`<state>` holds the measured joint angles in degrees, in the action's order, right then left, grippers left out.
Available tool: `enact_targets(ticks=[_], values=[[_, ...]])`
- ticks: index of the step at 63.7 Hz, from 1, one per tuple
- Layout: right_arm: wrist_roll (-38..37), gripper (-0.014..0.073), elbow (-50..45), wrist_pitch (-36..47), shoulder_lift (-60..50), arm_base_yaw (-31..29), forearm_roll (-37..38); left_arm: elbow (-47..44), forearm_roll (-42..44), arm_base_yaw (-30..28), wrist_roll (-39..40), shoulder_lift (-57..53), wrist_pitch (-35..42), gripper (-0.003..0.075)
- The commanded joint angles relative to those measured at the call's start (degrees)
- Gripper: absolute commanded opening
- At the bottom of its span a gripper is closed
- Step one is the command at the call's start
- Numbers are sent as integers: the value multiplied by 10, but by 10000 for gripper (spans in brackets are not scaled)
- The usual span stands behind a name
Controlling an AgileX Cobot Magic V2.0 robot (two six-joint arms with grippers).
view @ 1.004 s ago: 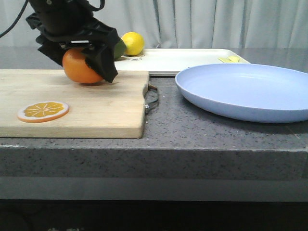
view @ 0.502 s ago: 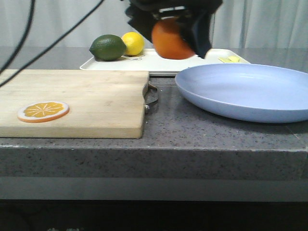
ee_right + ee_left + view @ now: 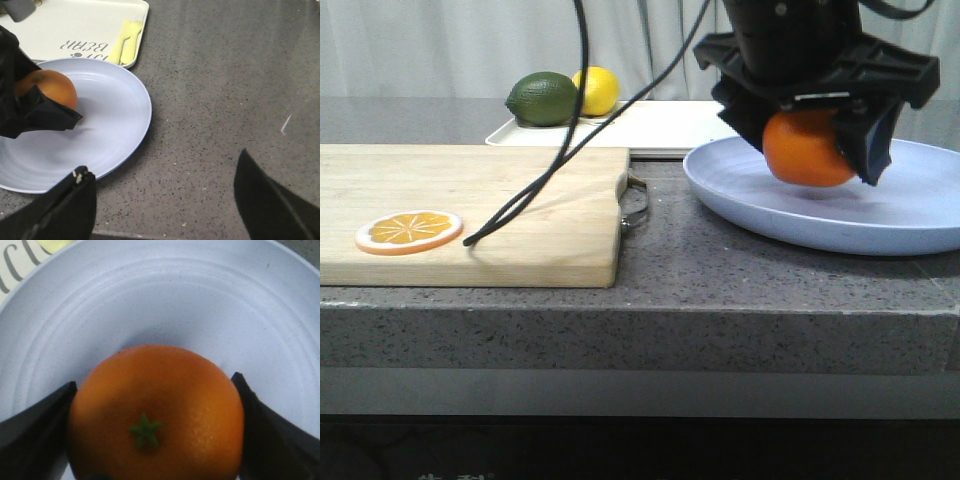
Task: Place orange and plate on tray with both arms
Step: 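Lift the orange with the left gripper and carry it over the blue plate, then lower the orange onto the blue plate and open the left gripper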
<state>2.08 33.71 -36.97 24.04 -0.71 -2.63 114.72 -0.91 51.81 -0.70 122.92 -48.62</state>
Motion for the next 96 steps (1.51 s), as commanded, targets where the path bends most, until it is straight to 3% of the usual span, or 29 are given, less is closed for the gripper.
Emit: enact_targets(ticks=[1,24,36,57,77,96], values=[[5,578,18,42,9,-3,6,27,-8,5,0,-29,34,513],[5,578,18,42,9,-3,6,27,-14,5,0,-27,41,673],[5,578,18,42,9,-3,6,27,-23,5,7,-45,36,675],[5,578,18,41,9,-3,6,8,-22,5,7,-170,-2,674],[5,578,18,33,9,-3,6,-149,23,0,7,-334,10,673],[5,578,18,33,9,-3,6,-358,-24,-98,3,-517,72,674]])
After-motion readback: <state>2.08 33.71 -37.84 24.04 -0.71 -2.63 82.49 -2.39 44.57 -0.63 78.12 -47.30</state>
